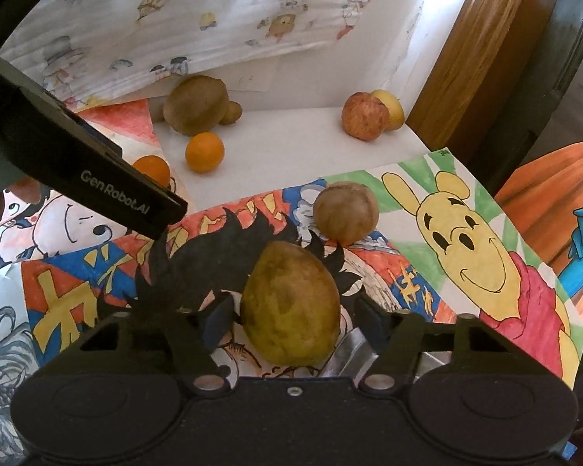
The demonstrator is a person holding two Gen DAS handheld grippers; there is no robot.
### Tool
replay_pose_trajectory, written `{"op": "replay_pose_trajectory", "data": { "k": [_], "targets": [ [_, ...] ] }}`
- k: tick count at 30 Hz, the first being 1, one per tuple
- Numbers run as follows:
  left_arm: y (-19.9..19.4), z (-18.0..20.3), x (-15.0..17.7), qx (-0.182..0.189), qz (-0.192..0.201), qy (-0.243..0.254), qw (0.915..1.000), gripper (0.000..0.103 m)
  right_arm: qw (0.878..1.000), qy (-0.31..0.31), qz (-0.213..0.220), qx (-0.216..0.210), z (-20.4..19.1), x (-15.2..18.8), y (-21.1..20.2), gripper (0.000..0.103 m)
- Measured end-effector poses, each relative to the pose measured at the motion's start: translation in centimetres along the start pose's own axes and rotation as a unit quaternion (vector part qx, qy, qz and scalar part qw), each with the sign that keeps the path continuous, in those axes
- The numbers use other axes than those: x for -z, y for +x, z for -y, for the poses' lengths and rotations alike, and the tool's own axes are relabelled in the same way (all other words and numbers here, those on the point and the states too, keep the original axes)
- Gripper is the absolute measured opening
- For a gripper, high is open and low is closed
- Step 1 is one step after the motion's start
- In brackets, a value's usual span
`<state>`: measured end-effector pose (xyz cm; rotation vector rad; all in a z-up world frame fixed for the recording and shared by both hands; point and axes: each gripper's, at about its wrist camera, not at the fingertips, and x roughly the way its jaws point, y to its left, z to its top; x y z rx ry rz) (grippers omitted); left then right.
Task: Organize fruits
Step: 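Move the left tool to an orange while the right approaches the large yellow-brown oval fruit, then close the left gripper on the orange while the right closes on the large oval fruit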
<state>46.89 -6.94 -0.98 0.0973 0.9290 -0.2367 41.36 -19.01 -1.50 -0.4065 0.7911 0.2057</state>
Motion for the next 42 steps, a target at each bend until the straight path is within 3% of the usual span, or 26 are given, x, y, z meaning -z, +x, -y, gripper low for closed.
{"op": "replay_pose_trajectory", "data": {
  "k": [9,18,31,42],
  "targets": [
    [0.4,0.2,0.0,0.009,-0.003,0.002,1.0000,0.062,1.000,0.005,0.000,-0.007,0.0,-0.1,0.2,0.054],
    [0.3,0.6,0.0,-0.004,0.006,0.018,0.9998,0.036,1.000,0.002,0.001,-0.005,-0.2,-0.1,0.2,0.054],
    [-0.1,0.5,0.6,-0.001,0.009,0.011,0.9999,0.034,1.000,0.007,0.015,-0.012,-0.5,0.5,-0.7,0.054],
    [-2.9,0.4,2.3,0.014,0.018,0.002,0.9997,0.034,0.998,0.037,0.052,-0.011,-1.5,1.6,-4.2,0.054]
  ]
}}
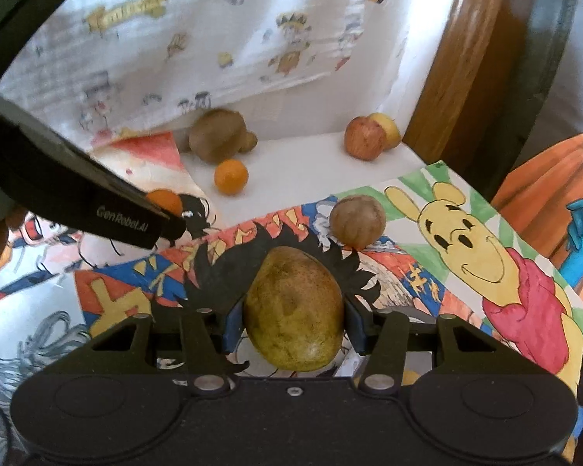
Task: Organize fruits
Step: 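Close the left gripper on the orange while the right closes on the large oval fruit, then carry the orange with the left tool while the right carries the oval fruit into the tray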
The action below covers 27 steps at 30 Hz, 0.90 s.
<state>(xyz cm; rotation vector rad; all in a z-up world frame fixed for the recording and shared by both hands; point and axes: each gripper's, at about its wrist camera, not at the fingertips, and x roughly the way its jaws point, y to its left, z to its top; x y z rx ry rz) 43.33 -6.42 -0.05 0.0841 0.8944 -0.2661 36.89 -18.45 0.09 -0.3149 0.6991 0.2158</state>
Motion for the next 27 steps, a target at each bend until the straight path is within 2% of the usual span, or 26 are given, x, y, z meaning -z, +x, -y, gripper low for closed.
{"op": "replay_pose_trajectory", "data": {
  "k": [12,21,27],
  "targets": [
    [-3.6,1.5,1.7,0.022,0.007,0.024,0.9995,0.034,0.995,0.064,0.050,0.051,0.0,1.1,-7.1,0.054],
    [-6.2,3.8,3.2,0.052,0.012,0.045,0.9975,0.034,0.982,0.149,0.045,0.107,2.0,4.3,-11.6,0.054],
    [-7.5,6.0,4.5,0.087,0.018,0.073,0.9933,0.034,0.973,0.180,0.026,0.141,3.5,7.2,-13.7,0.054]
  ]
}}
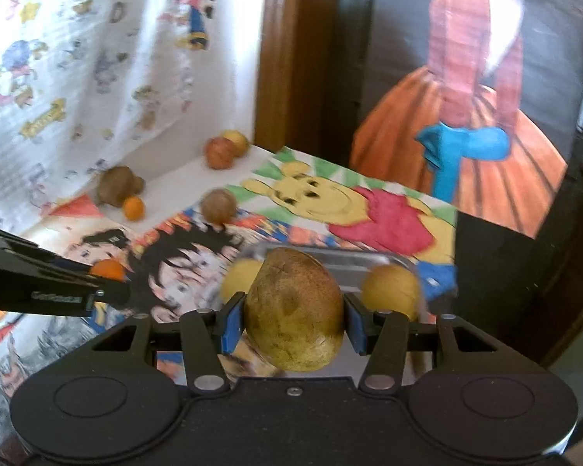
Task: Organize fruits
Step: 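Carry the orange with the left tool while the right carries the oval fruit into the tray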
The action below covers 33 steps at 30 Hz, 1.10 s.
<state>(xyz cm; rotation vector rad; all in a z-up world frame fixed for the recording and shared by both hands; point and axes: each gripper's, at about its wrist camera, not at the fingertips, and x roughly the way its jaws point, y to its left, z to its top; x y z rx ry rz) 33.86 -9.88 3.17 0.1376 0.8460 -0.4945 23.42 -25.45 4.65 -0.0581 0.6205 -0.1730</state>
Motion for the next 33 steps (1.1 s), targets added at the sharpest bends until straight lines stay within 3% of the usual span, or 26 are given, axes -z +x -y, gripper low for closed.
{"op": "replay_pose_trajectory", "data": {
  "k": [18,33],
  "targets": [
    [0.0,6.4,2.9,0.099,-0.009,0.062,0.9931,0.034,0.997,0.050,-0.054,0.033,5.1,3.7,1.3,0.054],
    [1.5,9.2,3.7,0.099,-0.025,0.090,0.9907,0.034,0.997,0.036,-0.071,0.004,6.0,4.0,3.3,0.054]
  ]
}}
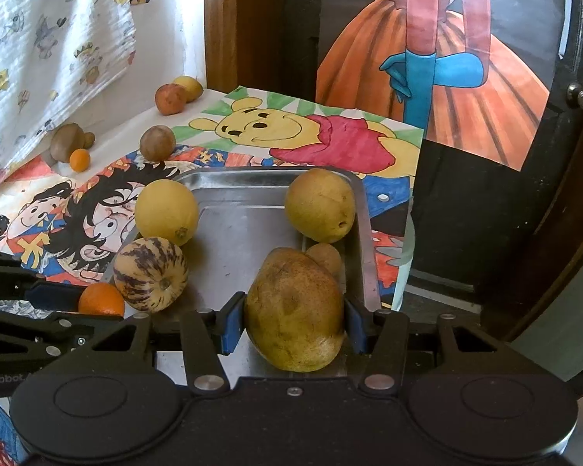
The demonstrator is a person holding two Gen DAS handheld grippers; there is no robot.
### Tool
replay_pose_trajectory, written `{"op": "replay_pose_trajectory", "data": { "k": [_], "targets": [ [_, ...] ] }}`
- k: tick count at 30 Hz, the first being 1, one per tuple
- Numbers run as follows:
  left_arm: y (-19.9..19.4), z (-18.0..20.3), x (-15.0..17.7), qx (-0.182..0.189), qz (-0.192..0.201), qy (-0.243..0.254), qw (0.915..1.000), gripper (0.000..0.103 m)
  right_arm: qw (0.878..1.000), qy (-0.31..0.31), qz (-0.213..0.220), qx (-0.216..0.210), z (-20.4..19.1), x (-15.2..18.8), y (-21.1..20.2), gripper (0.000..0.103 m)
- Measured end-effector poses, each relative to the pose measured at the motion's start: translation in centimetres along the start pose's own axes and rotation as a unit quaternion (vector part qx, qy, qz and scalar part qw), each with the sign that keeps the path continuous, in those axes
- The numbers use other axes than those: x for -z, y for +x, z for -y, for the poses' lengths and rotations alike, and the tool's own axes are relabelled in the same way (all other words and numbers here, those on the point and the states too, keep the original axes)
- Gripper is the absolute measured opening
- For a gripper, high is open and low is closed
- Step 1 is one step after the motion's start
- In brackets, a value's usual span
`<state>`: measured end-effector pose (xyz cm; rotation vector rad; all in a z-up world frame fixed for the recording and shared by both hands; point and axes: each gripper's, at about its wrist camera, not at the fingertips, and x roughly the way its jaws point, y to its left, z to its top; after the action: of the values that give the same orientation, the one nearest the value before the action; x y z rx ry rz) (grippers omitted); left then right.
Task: Organize fruits
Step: 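Carry the orange with the left tool while the right carries the oval fruit into the tray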
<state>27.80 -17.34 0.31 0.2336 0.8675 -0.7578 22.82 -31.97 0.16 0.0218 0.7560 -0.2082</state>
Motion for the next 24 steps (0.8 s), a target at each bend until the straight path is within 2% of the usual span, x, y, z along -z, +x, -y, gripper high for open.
{"op": "replay_pose_trajectory", "data": {
  "k": [24],
  "targets": [
    [0.76,0.55,-0.64,-0.005,-0.017,0.018,0.9997,0.035,1.000,0.005,-0.010,-0.011,0.36,0.19,0.54,0.054]
  ]
}}
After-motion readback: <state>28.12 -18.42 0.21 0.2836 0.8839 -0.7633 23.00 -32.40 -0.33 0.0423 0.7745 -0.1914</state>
